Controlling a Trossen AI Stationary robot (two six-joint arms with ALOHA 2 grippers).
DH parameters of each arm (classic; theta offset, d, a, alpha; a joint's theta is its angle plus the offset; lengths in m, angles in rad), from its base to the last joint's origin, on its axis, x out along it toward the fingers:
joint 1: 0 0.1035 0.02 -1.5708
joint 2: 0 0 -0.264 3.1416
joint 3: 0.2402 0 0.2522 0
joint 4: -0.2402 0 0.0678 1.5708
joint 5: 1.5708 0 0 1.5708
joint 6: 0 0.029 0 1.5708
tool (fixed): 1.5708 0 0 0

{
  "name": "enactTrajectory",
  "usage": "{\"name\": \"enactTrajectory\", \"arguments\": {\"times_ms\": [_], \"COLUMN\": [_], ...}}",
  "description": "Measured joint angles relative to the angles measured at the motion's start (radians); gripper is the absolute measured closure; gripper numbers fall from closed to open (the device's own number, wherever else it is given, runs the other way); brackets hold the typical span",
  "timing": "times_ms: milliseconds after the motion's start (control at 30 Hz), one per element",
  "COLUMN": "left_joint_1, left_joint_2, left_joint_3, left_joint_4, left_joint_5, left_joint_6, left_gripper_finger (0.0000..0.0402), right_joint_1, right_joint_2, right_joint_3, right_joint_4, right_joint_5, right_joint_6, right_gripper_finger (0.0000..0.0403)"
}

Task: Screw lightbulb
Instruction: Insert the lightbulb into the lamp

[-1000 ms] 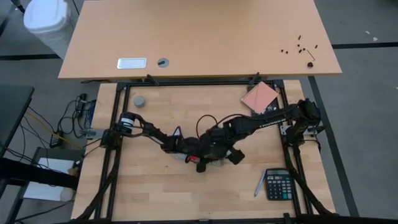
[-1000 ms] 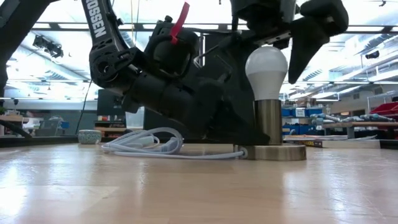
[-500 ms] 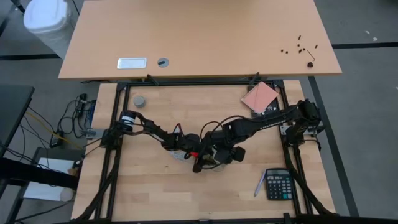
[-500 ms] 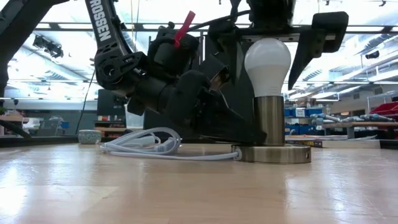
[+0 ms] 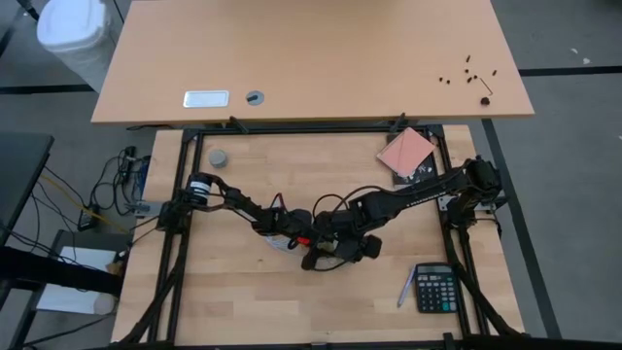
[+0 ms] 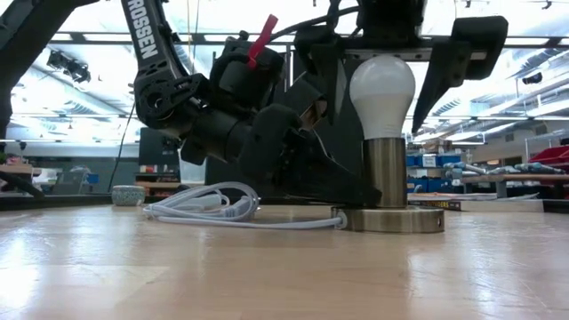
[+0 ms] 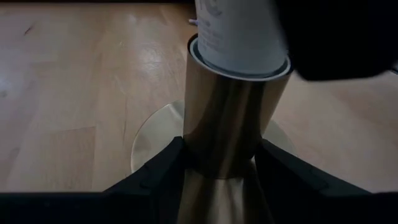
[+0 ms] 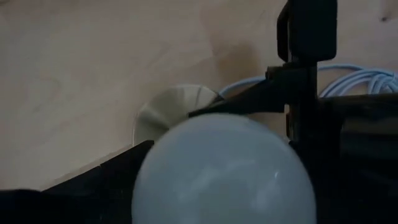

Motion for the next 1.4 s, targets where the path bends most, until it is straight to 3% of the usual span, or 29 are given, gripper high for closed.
{"name": "enactTrajectory", "arguments": {"times_ms": [233, 633, 900, 1200, 1400], "left_joint_1": [0.002, 0.002, 0.002, 0.002, -0.011], "left_joint_2": [0.0, 0.001, 0.001, 0.001, 0.001], "left_joint_3": [0.0, 0.001, 0.002, 0.002, 0.002], "left_joint_4": [0.004, 0.002, 0.003, 0.003, 0.005], "left_joint_5": [-0.01, -0.016, -0.071, -0.131, -0.201], "left_joint_6": [-0.003, -0.01, -0.027, -0.056, -0.094], "left_gripper_finger": [0.0208, 0.0208, 0.0208, 0.0208, 0.0208], "right_joint_1": [-0.002, 0.0, 0.0, -0.001, -0.005], "right_joint_2": [0.0, 0.0, -0.001, -0.001, -0.001], "right_joint_3": [0.0, 0.0, 0.001, 0.001, 0.001], "right_joint_4": [0.016, 0.011, -0.021, -0.045, -0.047], "right_joint_5": [-0.006, -0.002, 0.063, 0.11, 0.145], "right_joint_6": [0.081, 0.082, 0.191, 0.345, 0.484], "right_gripper_finger": [0.0043, 0.0143, 0.0122, 0.0146, 0.0129]}}
